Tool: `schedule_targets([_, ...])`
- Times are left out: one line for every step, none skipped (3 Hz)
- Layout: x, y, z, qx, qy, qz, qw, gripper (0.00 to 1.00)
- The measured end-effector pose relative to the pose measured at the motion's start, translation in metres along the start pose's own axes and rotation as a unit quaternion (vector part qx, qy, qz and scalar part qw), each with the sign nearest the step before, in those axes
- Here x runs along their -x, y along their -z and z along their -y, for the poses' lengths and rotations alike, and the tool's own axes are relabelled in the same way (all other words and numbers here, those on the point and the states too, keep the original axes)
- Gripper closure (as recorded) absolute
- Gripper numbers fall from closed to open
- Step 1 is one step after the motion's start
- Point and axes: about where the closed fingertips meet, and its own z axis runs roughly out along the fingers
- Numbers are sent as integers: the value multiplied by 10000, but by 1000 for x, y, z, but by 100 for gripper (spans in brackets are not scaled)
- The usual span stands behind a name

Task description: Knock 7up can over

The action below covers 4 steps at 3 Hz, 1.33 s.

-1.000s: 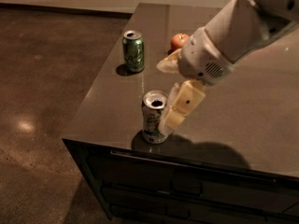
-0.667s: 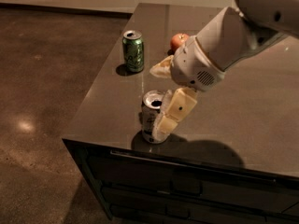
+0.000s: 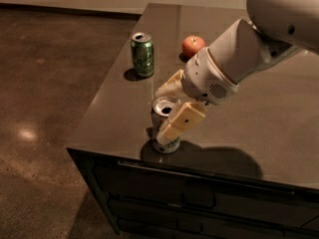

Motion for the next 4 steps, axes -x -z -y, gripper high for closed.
schedule_targets([-2, -3, -2, 100, -17, 51, 9999, 49])
schedule_targets([1, 9, 8, 6, -160, -198, 9997, 73])
schedule_targets([-4, 37, 35, -280, -634, -712, 9950, 96])
schedule_targets([-19, 69, 62, -636, -1026, -1276, 9845, 100])
